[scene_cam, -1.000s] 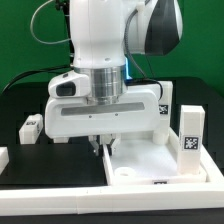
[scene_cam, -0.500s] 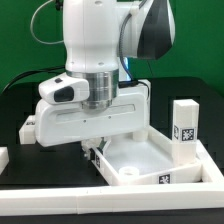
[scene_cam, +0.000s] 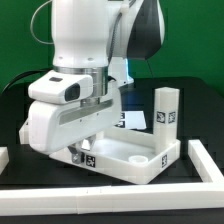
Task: Assemble desk
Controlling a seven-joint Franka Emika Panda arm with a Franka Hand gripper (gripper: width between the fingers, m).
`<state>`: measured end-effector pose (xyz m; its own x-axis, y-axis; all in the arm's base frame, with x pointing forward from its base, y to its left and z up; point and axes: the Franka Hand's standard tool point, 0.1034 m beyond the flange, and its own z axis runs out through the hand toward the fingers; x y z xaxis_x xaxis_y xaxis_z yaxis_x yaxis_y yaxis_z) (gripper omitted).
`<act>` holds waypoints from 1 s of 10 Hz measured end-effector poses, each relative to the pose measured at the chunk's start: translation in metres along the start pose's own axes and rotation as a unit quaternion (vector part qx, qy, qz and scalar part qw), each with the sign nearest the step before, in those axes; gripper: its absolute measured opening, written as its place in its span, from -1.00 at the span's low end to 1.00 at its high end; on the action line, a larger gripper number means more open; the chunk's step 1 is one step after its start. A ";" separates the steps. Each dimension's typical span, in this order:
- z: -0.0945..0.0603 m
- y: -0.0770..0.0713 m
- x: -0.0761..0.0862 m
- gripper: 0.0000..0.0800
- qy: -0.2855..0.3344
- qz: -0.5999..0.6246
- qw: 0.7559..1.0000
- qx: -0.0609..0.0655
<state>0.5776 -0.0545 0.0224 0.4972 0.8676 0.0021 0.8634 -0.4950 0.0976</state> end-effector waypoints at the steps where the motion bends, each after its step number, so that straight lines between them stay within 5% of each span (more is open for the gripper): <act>1: 0.000 0.005 0.015 -0.85 0.004 -0.041 0.999 -0.001; 3: -0.001 0.006 0.037 -0.85 0.010 -0.079 0.997 -0.020; 8: 0.000 0.008 0.032 -0.85 0.007 -0.096 0.995 -0.020; 10: -0.006 0.021 0.047 -0.85 0.021 -0.139 0.990 -0.033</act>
Offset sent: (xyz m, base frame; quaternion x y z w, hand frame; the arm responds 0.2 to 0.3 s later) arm 0.0000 0.0000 0.0000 0.0000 0.0000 -0.1296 0.9916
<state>0.6183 -0.0240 0.0306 0.2363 0.9716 0.0079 0.9581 -0.2343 0.1647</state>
